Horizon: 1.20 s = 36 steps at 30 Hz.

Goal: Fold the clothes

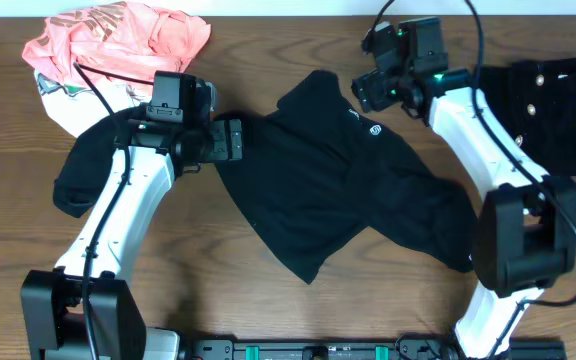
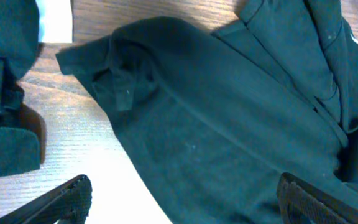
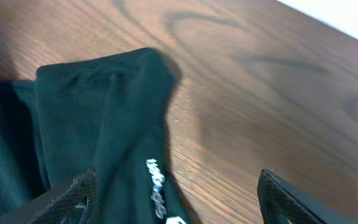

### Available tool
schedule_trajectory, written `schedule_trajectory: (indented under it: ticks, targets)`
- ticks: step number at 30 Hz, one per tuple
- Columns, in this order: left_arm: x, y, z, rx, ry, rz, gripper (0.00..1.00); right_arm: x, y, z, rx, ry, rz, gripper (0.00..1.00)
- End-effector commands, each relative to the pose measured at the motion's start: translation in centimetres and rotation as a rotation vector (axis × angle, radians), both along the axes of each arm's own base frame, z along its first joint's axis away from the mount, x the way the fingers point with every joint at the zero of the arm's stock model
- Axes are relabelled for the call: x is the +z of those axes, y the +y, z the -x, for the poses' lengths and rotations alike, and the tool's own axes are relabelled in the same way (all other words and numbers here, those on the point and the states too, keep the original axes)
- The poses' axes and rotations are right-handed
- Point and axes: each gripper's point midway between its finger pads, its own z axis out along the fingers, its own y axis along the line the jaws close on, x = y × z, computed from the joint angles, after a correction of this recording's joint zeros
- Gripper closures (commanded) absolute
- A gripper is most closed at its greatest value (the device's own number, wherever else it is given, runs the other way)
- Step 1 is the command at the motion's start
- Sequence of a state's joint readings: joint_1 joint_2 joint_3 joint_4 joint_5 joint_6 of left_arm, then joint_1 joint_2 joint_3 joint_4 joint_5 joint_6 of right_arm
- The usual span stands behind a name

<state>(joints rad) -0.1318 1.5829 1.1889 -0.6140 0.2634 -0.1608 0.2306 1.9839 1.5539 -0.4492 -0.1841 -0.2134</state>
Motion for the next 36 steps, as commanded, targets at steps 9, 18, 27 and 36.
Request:
schedule_trajectory:
  ticks: [9,18,27,36]
  targets:
    - [0.0,-0.2,0.4,0.000,0.018,0.020,0.05,-6.9,6.8,1.6,0.143,0.081,0.029,0.23]
    - [-0.2,-0.2,0.7,-0.001,0.033,0.018,0.05,-8.4,7.0,0.8,0.093,0.082,0.021,0.31]
    - [-0.2,-0.2,0.8,0.000,0.035,0.018,0.04,-10.7,6.9,0.7,0.051,0.120,0.011,0.36]
    - [-0.2,-0.2,0.8,0.000,0.038,0.017,0.04,-11.6,6.6,0.5,0.040,0.124,0.023,0.63]
